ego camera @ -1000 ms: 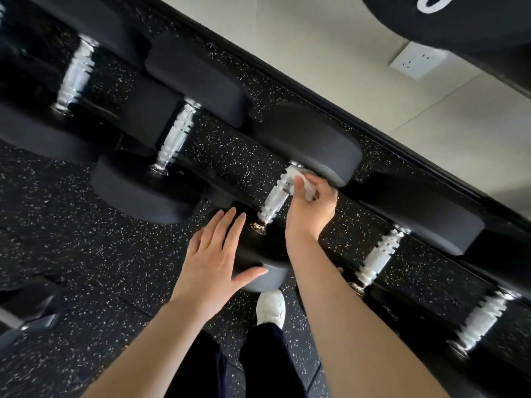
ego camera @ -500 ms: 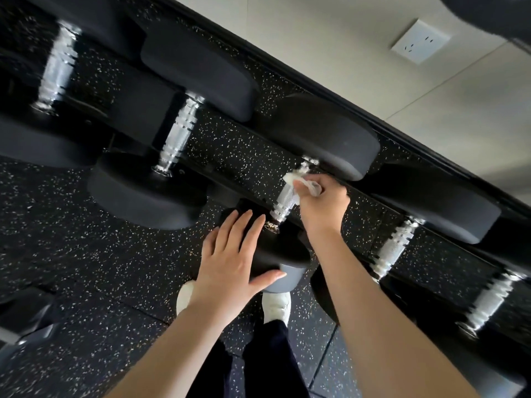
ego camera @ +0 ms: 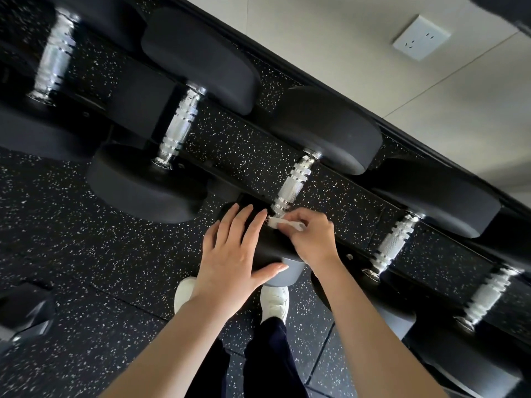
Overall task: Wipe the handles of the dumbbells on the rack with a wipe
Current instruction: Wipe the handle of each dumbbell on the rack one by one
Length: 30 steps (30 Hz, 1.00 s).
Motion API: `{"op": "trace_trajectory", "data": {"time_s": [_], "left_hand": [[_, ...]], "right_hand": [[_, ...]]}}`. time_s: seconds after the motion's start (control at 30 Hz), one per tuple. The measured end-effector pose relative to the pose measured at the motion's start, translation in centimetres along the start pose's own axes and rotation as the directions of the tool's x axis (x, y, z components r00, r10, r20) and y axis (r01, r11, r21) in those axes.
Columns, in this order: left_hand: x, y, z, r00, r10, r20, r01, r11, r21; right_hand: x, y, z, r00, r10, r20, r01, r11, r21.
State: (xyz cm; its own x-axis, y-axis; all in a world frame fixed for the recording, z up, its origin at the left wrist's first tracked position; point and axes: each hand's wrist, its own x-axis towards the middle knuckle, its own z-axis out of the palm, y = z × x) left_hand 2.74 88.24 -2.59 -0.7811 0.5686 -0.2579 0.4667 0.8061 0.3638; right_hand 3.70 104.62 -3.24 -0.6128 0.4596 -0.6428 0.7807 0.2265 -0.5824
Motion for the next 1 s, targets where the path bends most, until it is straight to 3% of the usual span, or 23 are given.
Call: {"op": "trace_trajectory", "data": {"time_s": [0.1, 0.27, 0.6, 0.8, 1.0], "left_hand": [[-0.1, -0.1, 0.0, 1.0, 0.003, -0.002, -0.003, 1.0, -0.004], [0.0, -0.1, 0.2, 1.0, 0.004, -0.019, -0.004, 1.0, -0.017], [0.0, 0.0, 0.5, 0.999, -0.004, -0.034, 0.004, 1.0, -0.013], [0.0, 0.0, 0.4, 1.0, -0.005, -0.029, 0.004, 1.0, -0.01], [-0.1, 0.1, 0.3, 0.999, 0.002, -0.034, -0.002, 1.0, 0.009]], "right_hand": [[0.4, 0.9, 0.1, 0.999, 0.034, 0.009, -0.034, 0.999, -0.005], [0.8, 1.4, 0.3, 0.995, 0.07, 0.064, -0.082, 0.974, 0.21], [1.8, 1.8, 0.1, 0.991, 0.075, 0.109, -0.105, 0.945, 0.309], [2.3, 1.1, -0.9, 0.976, 0.178, 0.128, -0.219, 0.75, 0.625], [4.0, -0.3, -1.2, 0.984, 0.177, -0.008, -0.102, 0.602, 0.792]]}}
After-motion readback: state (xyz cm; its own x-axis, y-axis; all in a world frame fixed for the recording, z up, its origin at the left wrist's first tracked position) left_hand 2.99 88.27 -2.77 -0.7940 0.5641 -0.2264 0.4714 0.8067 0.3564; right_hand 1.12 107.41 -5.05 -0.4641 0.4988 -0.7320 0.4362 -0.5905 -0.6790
